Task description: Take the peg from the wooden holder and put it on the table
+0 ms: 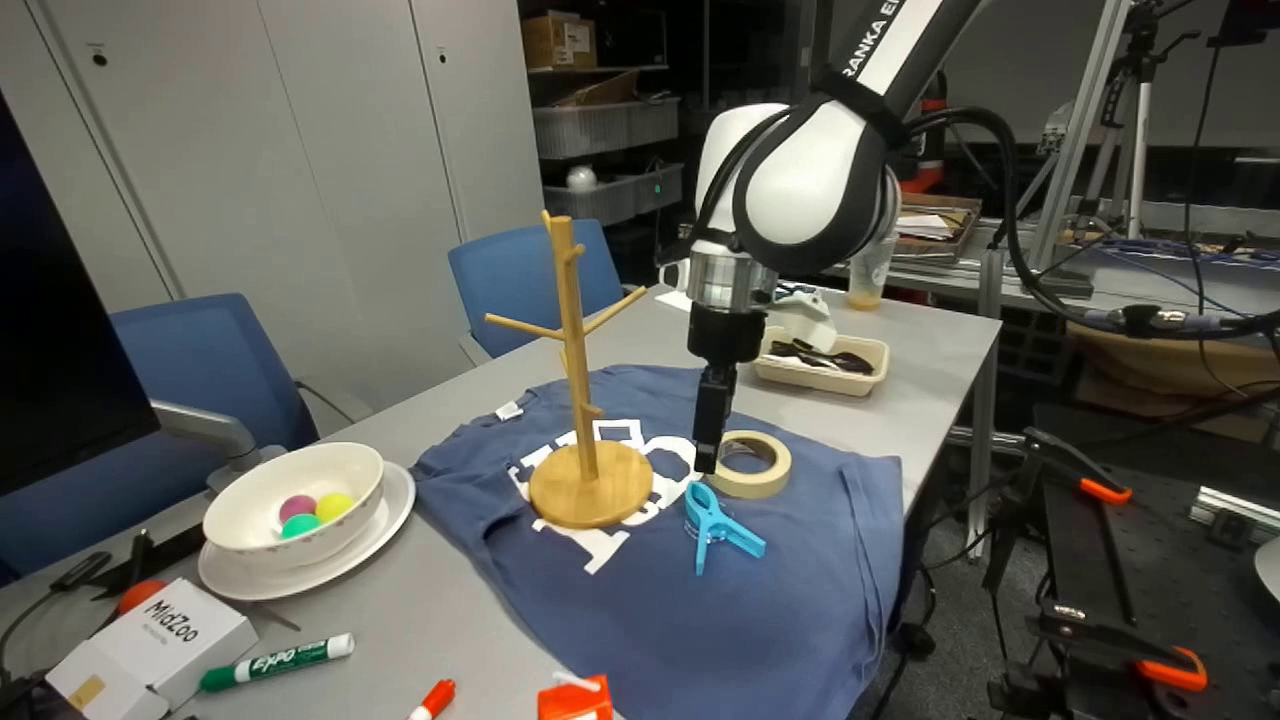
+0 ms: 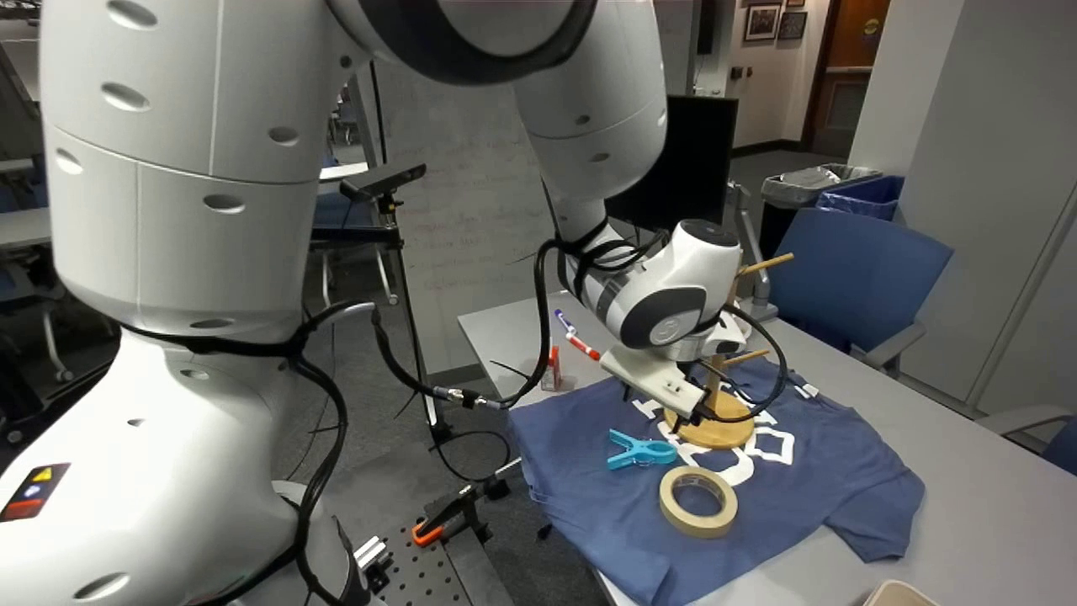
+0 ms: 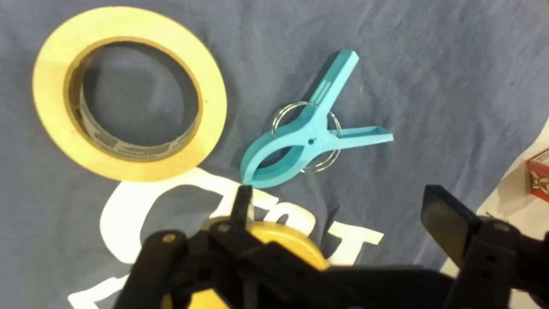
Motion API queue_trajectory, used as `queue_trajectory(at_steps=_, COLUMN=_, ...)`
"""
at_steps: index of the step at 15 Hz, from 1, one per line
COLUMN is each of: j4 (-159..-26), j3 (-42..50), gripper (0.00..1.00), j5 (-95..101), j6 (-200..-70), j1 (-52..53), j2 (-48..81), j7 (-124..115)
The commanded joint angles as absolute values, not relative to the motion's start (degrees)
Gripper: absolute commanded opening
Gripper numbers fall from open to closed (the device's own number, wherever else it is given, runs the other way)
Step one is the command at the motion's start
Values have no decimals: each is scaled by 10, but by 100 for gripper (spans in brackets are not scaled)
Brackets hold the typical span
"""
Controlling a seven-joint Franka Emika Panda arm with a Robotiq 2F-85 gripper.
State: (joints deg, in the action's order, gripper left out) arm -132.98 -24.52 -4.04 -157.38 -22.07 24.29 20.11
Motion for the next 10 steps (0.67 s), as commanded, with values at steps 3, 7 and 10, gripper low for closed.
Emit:
queue_trajectory(at_steps=3, j4=-1392, j3=-178, gripper=100, j5=-51, j6=-1582, j1=-131, j2=122, j7=202)
queue_trajectory(at_steps=7, j4=-1432, j3=-133, gripper=100, j5=-34, j6=-1585, j1=-69, j2=53, j7=172)
queue_trajectory(at_steps=10, j4=-1455, j3=-103, gripper=100, j5=-7, j6=-1587, j1=-31, j2=10, j7=143)
